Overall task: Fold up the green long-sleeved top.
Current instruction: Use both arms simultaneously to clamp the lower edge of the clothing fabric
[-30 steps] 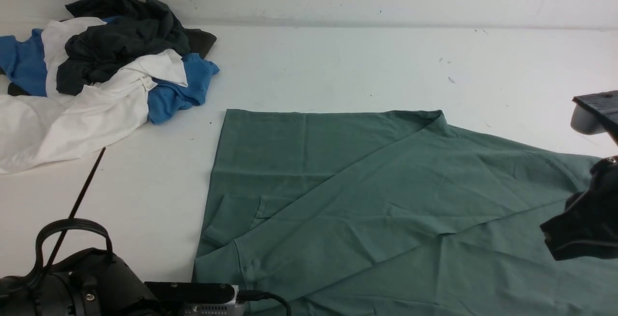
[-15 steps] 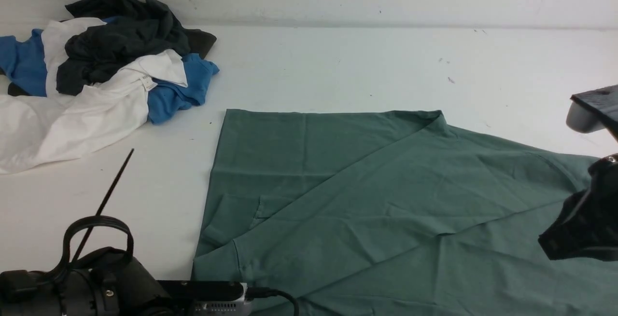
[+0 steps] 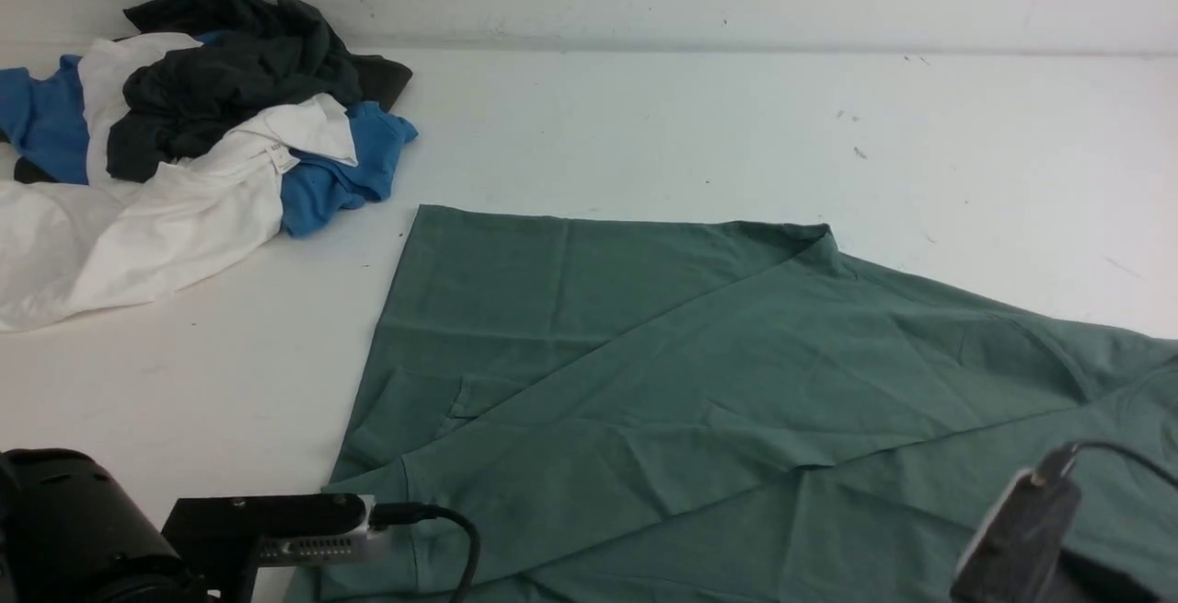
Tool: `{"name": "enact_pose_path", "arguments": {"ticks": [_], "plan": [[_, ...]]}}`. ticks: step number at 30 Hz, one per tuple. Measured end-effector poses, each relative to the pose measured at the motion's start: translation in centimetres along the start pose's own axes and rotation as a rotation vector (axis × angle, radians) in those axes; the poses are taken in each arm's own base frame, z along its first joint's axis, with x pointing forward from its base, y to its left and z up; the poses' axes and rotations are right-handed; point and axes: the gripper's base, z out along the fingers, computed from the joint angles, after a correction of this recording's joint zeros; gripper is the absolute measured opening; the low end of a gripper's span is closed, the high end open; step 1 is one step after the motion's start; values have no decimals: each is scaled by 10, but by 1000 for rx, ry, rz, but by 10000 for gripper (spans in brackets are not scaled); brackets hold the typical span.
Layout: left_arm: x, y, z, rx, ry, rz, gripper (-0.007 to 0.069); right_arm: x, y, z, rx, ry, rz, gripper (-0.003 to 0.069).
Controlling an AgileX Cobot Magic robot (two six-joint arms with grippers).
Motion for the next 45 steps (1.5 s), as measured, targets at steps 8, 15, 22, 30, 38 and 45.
{"name": "enact_pose_path", "arguments": {"ticks": [8, 15, 22, 30, 38, 45], "plan": [[-1, 1, 0, -2, 1, 10, 16, 3, 12, 27, 45, -89, -130, 384], [-1, 0, 0, 3, -5, 22, 16, -6, 10, 38, 110, -93, -215, 489], [-1, 0, 0, 5, -7, 23, 16, -14, 5, 62, 115, 0, -223, 469], [-1, 0, 0, 6, -8, 26, 16, -22, 0, 71, 155, 70, -280, 164], [-10, -3, -38, 36, -81, 38, 16, -20, 1, 46, 192, 68, -249, 24], [-38, -14, -92, 61, -246, 57, 16, -31, -9, -1, 361, -26, -225, 24]]}}
